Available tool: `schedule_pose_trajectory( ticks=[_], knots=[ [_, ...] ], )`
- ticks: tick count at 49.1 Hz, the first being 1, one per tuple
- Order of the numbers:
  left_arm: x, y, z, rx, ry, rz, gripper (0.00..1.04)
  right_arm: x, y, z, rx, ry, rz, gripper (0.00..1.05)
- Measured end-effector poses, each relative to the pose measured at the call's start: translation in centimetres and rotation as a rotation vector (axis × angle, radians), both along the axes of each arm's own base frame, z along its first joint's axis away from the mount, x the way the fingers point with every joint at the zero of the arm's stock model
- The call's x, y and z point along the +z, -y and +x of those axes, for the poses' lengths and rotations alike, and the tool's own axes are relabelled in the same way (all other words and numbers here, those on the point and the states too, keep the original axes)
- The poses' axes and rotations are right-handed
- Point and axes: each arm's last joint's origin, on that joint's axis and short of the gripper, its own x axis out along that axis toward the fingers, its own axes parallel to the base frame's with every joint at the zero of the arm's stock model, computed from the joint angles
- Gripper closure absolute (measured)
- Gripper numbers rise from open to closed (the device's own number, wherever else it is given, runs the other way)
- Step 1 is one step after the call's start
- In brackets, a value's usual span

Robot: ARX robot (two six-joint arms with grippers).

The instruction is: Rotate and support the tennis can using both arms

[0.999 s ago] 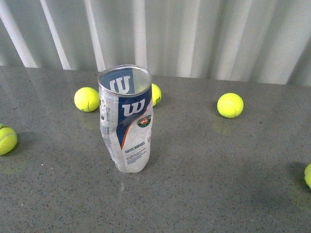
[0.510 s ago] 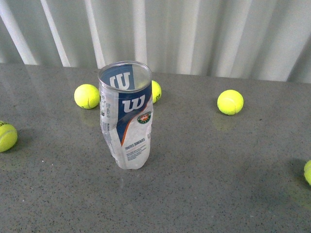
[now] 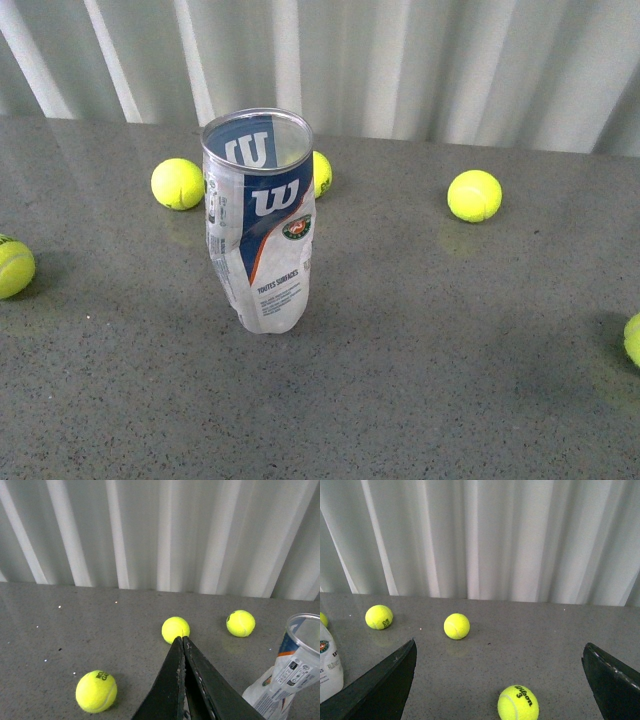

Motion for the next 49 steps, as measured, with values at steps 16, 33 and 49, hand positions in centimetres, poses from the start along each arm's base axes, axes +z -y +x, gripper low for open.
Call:
schedule_pose_trajectory(
  ticks=[16,33,49],
  knots=[
    [-1.2,-1.4,-2.2,0.005,-0.003,0.0,1.01,0.0,0.0,0.0,0.0,0.0,0.0,0.07],
    [-1.9,-1.4,-3.7,0.005,0.023,-0.001,1.01,0.0,0.0,0.0,0.0,0.0,0.0,0.07],
    [-1.7,-1.4,-4.8,0.002,0.031,-0.001,1.01,0.0,0.0,0.0,0.0,0.0,0.0,0.07]
  ],
)
